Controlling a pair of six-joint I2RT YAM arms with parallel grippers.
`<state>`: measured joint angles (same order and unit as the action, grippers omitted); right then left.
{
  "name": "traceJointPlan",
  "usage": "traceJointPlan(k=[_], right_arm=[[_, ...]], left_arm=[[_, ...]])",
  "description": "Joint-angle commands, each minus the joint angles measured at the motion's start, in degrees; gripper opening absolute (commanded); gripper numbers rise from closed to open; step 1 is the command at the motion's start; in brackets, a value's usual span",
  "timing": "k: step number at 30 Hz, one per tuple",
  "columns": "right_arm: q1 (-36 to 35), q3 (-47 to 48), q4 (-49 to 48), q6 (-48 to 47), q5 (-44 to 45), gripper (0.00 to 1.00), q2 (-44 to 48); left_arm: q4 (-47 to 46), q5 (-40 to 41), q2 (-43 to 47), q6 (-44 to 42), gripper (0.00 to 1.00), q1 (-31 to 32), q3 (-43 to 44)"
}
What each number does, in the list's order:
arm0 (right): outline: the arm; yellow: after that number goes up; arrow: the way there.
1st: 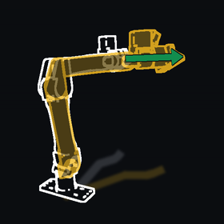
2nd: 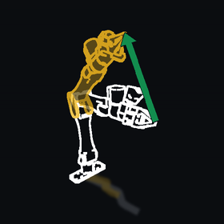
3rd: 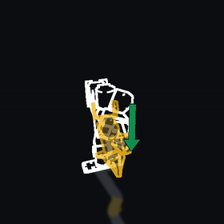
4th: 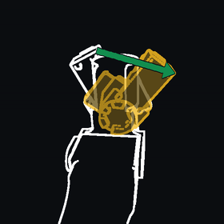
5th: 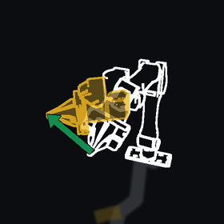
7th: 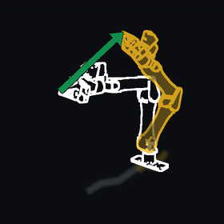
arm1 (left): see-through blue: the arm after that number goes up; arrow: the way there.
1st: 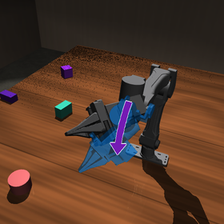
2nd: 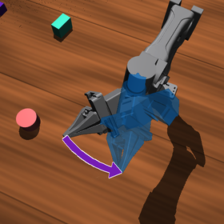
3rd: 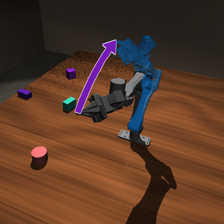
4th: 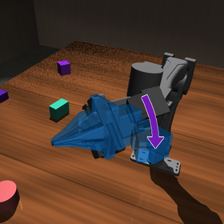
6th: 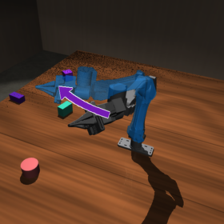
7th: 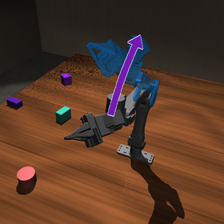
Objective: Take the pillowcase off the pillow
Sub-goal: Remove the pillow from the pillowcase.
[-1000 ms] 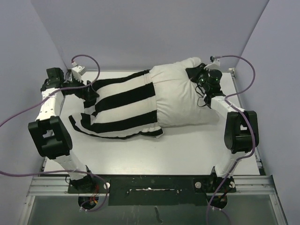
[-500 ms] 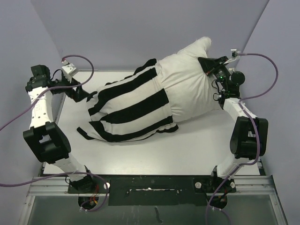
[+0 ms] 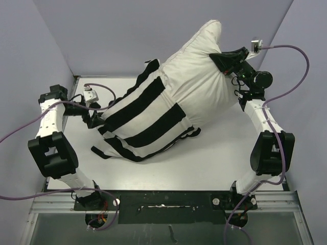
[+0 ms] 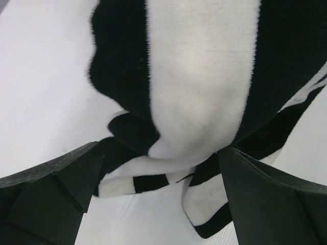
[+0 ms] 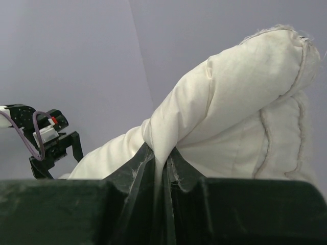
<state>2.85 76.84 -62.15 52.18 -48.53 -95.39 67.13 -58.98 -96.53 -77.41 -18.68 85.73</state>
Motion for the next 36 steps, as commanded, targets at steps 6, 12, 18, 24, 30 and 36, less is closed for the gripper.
traceJointPlan(k=[6,12,18,24,30,36], right_arm=[[-2.49,-1.81,-6.79,-4.62,-0.69,0.00,11.63],[-2.57,-4.65,-5.48,-4.46,-0.38,0.00,12.72],[-0.32,-8.04,8.40,-10.00,4.92,0.00,15.36],[0.97,-14.38,19.48,-20.39,14.21,0.00,21.36],[2.41,-17.97,26.83,-27.61,22.46,0.00,26.57],[6.00,-22.53,31.04,-29.67,29.50,0.00,31.00]], left_arm=[[-5.93,-0.94,6.51,-8.55,0.98,4.55,-13.19],[-13.38,3.54,5.25,-5.38,0.79,6.84,-17.88],[-24.10,6.12,4.93,7.59,0.00,5.14,-19.04],[-26.07,7.21,6.78,7.25,0.00,0.46,-21.45],[-26.05,7.70,6.15,7.19,0.00,-5.29,-20.00],[-28.49,9.84,5.41,8.87,0.00,-8.60,-18.64]])
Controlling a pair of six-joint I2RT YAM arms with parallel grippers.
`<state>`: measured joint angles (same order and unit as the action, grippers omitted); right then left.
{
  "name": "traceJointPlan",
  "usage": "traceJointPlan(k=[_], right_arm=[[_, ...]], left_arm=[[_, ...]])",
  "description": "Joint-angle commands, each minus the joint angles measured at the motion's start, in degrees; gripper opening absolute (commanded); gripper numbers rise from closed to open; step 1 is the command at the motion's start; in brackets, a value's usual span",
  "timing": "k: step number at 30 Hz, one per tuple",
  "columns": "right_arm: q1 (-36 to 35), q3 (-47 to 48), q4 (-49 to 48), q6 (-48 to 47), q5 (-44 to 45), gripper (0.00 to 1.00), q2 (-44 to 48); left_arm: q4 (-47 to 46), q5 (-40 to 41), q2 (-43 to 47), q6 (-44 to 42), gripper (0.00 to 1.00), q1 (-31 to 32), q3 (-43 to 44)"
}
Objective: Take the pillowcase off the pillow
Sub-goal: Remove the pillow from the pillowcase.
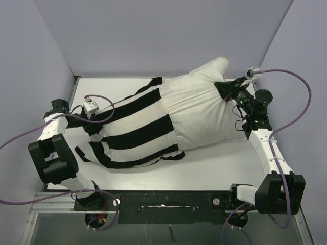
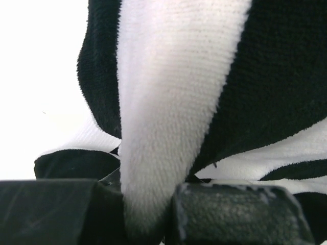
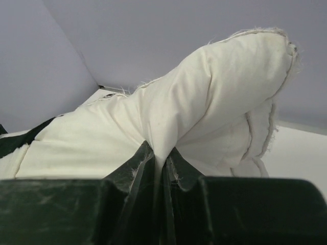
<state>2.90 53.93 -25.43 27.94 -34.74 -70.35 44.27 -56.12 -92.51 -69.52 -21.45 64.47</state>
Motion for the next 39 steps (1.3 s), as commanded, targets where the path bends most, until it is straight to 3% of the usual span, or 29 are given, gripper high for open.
traceJointPlan(k=[1,10,14,18,25,32,39], right_arm=[[6.41,-0.43,-4.80,-5.89,17.16,0.00,6.76],[11.47,-8.21,1.73,-6.65,29.80,0.00,14.42],[12.90,-9.79,0.94,-4.19,29.00,0.00,14.60],[13.22,-9.36,-0.88,-1.35,26.11,0.00,12.35],[15.65,-5.59,11.77,-2.00,36.69,0.00,12.93],[17.56,-5.33,13.56,-0.43,39.04,0.00,11.85],[17.57,-4.55,15.44,-1.61,38.62,0.00,11.04]], left_arm=[[-6.48,7.77,1.30,1.77,0.00,-6.00,2.63],[-16.01,16.36,-1.27,8.99,0.00,-7.35,1.49],[-16.38,17.09,-3.00,9.31,0.00,-8.34,1.82],[-11.14,14.52,-3.83,6.75,0.00,-8.72,3.00],[-17.53,22.94,-6.40,6.77,0.00,-12.18,2.12],[-22.57,27.45,-10.43,3.71,0.00,-18.46,2.13],[-22.53,26.76,-9.45,4.33,0.00,-17.88,2.03]])
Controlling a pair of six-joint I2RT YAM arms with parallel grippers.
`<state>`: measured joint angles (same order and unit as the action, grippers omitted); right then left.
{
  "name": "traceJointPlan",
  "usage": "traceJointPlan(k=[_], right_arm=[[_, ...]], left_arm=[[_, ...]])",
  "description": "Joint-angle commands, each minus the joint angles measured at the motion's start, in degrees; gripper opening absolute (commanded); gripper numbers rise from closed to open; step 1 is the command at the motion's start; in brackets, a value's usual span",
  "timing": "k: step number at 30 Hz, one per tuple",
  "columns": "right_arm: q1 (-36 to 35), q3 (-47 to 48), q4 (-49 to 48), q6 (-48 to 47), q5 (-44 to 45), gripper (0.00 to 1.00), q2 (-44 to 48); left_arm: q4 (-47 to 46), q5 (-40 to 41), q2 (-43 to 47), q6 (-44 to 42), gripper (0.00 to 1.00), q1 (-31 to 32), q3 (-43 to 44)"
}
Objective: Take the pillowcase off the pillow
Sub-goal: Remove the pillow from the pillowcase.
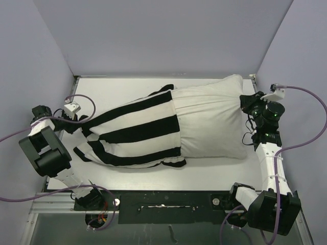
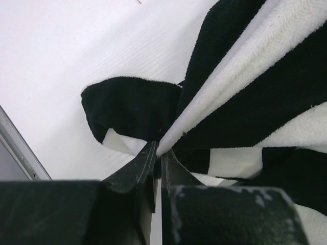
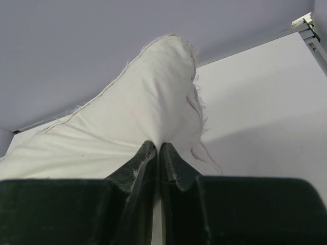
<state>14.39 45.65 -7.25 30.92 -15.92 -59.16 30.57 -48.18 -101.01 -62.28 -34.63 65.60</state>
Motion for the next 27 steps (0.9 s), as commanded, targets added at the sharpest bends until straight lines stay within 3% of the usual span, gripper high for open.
traceJointPlan(k=[1,4,5,6,8,9,13,15,20,24,25,27], right_arm=[[5.63,3.71,-2.78,-5.26,18.52,0.00,-0.43],[3.92,5.59,0.78,-6.69,14.21,0.00,-3.12],[3.53,5.86,1.67,-6.81,13.27,0.00,-3.91],[3.06,6.12,3.02,-6.94,12.94,0.00,-4.41],[1.85,6.51,5.53,-8.22,13.44,0.00,-5.04],[1.16,6.55,7.01,-9.26,13.98,0.02,-5.07],[-0.26,4.39,9.61,-11.54,18.91,0.19,-3.31],[-0.31,3.78,10.01,-11.94,19.91,0.26,-2.85],[-0.81,3.92,11.73,-13.12,21.22,0.53,-1.82],[-1.26,4.07,13.40,-14.35,22.78,0.94,0.41],[-1.25,4.54,14.24,-14.88,23.23,0.99,1.12],[-1.31,5.87,17.42,-14.81,24.82,0.98,2.52]], left_arm=[[-7.35,17.85,-0.37,-2.59,0.00,-3.95,1.22],[3.32,9.30,2.00,-2.99,0.00,-0.46,4.34],[8.16,6.16,2.97,-3.68,0.12,1.04,5.63],[13.42,2.97,3.92,-4.93,0.31,2.69,6.76],[24.41,-2.98,6.41,-8.47,0.92,5.80,8.29],[28.99,-5.19,7.77,-11.51,0.97,7.48,8.51],[41.25,-7.60,14.38,-22.89,0.98,14.95,5.22],[42.75,-4.95,17.34,-26.72,0.98,19.18,0.86],[32.89,3.06,22.58,-25.75,0.98,26.15,-11.36],[18.15,7.27,22.20,-19.39,0.98,27.29,-16.26],[14.61,8.66,21.50,-18.00,0.98,27.23,-16.87],[5.07,12.69,19.98,-13.39,0.98,27.12,-18.03]])
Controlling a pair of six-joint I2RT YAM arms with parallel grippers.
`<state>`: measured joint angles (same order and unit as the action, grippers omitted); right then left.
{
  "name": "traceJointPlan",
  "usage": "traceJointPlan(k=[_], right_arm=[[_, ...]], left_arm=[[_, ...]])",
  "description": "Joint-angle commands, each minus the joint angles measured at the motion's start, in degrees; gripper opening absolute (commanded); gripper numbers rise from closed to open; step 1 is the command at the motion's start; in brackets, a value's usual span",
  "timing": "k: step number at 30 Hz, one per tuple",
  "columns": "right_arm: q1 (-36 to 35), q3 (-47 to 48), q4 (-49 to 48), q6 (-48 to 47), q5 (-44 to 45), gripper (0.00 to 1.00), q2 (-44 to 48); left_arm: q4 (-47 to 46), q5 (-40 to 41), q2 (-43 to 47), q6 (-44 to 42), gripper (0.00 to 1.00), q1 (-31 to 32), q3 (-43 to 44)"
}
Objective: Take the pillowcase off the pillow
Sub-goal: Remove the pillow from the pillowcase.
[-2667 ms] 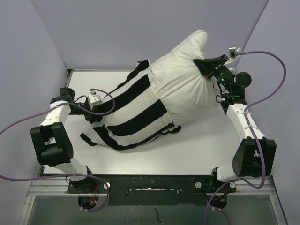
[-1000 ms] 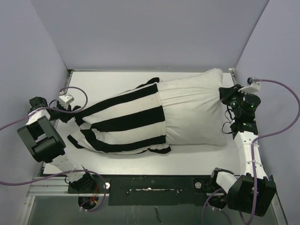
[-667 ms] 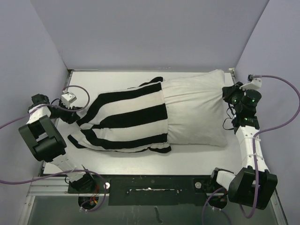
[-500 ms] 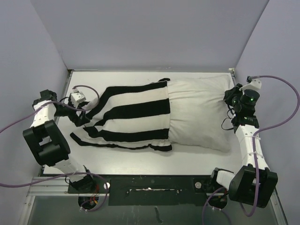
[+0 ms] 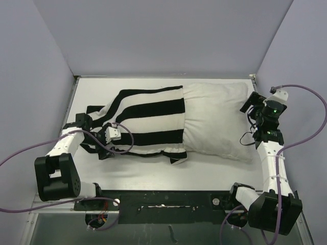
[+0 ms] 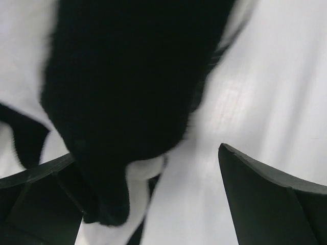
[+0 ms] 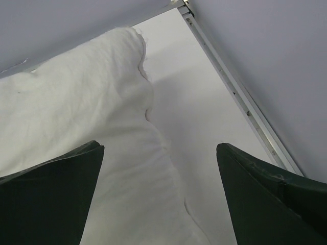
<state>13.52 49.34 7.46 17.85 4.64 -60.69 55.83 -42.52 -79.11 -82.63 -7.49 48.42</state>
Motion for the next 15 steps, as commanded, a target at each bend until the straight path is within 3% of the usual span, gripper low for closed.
traceJointPlan(k=[1,4,10,13,15], right_arm=[[-0.57,3.10,4.95,-1.21,4.69,0.98,4.78],[-1.23,3.96,12.33,0.17,3.92,0.98,7.80],[-4.25,-2.25,22.62,3.38,-0.68,0.98,17.96],[-5.94,-4.98,25.95,3.78,-2.53,0.98,21.37],[-6.63,-7.20,26.41,3.87,-4.35,0.98,22.71]], left_arm=[[-24.35,9.22,-2.57,8.68,0.98,-0.33,-1.36],[-31.73,10.64,-3.99,12.59,0.98,-1.91,-1.81],[-31.25,9.12,-7.19,12.50,0.97,-3.50,-1.34],[-29.07,8.25,-10.60,13.25,0.75,-3.52,0.67],[-27.77,7.79,-12.55,14.93,0.52,-3.58,2.58]])
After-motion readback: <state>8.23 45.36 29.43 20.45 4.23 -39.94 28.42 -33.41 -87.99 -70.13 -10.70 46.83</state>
